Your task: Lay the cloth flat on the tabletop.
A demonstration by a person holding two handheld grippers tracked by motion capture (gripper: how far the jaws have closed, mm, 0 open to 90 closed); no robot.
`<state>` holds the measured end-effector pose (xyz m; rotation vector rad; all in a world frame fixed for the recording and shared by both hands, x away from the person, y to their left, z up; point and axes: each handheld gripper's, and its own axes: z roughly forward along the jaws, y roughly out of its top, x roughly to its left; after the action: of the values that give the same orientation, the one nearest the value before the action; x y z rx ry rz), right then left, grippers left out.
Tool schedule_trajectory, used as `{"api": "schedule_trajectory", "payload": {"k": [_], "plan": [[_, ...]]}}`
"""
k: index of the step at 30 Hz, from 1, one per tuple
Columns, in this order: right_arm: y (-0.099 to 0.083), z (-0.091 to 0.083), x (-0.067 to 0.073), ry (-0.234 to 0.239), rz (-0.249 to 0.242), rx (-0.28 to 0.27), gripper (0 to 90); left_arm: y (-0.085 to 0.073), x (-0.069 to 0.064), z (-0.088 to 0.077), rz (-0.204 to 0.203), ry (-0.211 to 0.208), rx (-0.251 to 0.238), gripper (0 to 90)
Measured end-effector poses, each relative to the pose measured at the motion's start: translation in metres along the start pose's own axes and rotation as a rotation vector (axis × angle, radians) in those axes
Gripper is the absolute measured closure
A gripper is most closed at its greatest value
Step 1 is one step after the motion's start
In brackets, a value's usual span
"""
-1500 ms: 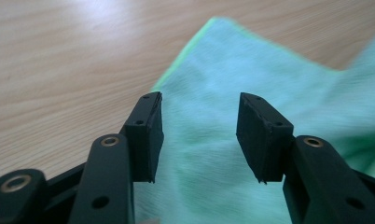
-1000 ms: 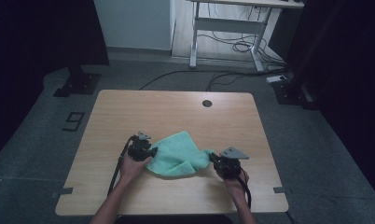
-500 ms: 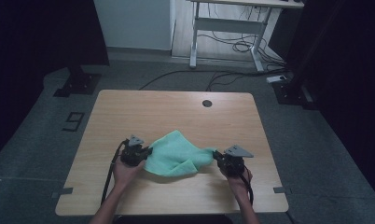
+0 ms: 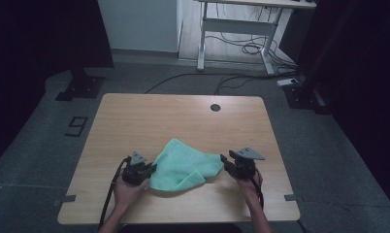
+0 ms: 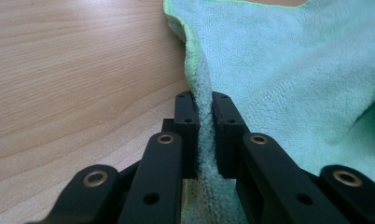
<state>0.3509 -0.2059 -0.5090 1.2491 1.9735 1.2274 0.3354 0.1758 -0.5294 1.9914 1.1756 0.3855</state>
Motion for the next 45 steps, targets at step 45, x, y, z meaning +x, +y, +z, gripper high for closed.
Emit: {"api": "schedule_trajectory", "payload": {"k": [45], "plan": [[-0.017, 0.012, 0.057, 0.213, -0.092, 0.098, 87.7, -0.003, 0.006, 0.0, -0.063, 0.007, -0.056, 84.2]]}}
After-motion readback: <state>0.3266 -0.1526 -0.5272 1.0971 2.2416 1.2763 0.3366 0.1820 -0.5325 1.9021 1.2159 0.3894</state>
